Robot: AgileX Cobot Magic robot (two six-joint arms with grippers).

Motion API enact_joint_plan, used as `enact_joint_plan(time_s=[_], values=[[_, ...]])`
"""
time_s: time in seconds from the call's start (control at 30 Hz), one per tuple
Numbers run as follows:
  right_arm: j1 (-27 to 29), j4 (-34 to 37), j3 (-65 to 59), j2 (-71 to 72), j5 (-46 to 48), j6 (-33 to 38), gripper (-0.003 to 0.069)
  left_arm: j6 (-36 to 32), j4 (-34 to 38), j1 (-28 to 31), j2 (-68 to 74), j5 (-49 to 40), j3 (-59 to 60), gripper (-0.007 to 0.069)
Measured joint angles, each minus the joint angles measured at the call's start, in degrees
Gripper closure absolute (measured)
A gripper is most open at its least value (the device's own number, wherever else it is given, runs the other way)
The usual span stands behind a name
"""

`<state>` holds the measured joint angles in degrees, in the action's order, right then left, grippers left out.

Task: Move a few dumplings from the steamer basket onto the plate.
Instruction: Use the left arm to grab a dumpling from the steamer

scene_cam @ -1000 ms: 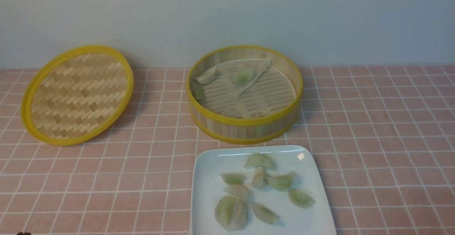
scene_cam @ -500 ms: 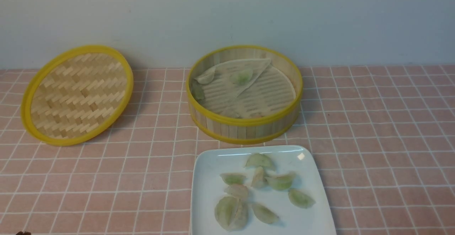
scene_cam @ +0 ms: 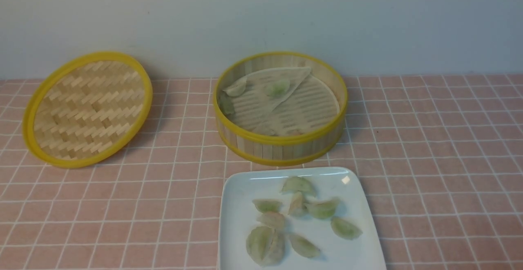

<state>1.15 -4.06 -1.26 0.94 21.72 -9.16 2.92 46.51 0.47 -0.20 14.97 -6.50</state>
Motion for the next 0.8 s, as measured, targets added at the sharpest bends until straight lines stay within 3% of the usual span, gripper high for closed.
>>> enact_joint_plan(time_s=[0.2, 0.27, 0.37, 0.47, 0.57, 0.8], values=[[0.00, 0.00, 0.00, 0.00, 0.00, 0.00, 0.0673, -0.05, -15.83, 0.00, 15.40, -18.75, -24.90, 0.0631], [0.00, 0.00, 0.00, 0.00, 0.00, 0.00, 0.0673, -0.05, -21.97, 0.00, 30.13, -38.10, -40.23, 0.0631], [0.00, 0.00, 0.00, 0.00, 0.00, 0.00, 0.0673, -1.46, -24.88, 0.00, 45.59, -58.22, -55.69, 0.0631], [0.00, 0.00, 0.00, 0.00, 0.00, 0.00, 0.0673, -7.16, -25.99, -0.62, 63.14, -74.24, -67.07, 0.0631], [0.00, 0.00, 0.00, 0.00, 0.00, 0.00, 0.0673, -10.70, -27.74, -4.23, 75.71, -79.47, -73.71, 0.0631], [0.00, 0.00, 0.00, 0.00, 0.00, 0.00, 0.0673, -12.61, -32.88, -14.94, 92.52, -79.24, -83.72, 0.0631]])
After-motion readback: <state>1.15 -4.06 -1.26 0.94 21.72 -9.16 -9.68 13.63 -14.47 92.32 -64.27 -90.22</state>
